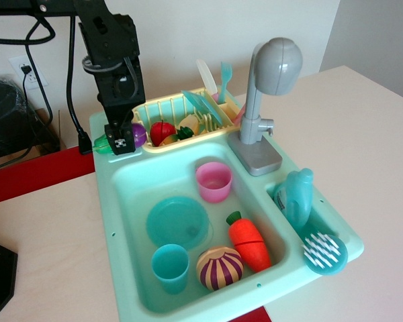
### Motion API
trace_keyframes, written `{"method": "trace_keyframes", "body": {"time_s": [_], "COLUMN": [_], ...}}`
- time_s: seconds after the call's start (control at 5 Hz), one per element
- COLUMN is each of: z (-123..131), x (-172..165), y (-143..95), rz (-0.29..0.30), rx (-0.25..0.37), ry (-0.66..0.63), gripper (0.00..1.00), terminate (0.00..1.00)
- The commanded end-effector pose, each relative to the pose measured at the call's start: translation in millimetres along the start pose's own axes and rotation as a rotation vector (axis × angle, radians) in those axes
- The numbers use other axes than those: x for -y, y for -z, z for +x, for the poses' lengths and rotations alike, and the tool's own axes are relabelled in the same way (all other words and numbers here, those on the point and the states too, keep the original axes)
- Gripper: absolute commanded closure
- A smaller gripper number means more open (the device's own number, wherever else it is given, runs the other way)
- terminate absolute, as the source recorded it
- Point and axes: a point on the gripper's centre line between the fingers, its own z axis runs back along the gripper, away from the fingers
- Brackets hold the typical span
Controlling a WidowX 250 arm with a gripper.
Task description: Put eggplant on plate
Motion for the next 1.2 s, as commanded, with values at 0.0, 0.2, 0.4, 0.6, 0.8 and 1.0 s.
{"method": "trace_keyframes", "body": {"time_s": [0.0, 0.2, 0.4, 0.6, 0.8, 1.0], "z": [0, 1, 1, -1, -3, -4], "x": [0, -22, -31, -37, -42, -43], "y": [0, -3, -5, -7, -7, -1], "rz": [0.000, 0.019, 0.028, 0.029, 0.037, 0.042], "rx": [0.000, 0.008, 0.019, 0.022, 0.028, 0.008], "ry": [0.000, -0.032, -0.052, -0.063, -0.070, -0.073], "gripper": [0.00, 0.00, 0.00, 0.00, 0.00, 0.00], "terminate": [0.00, 0.00, 0.00, 0.00, 0.00, 0.00]}}
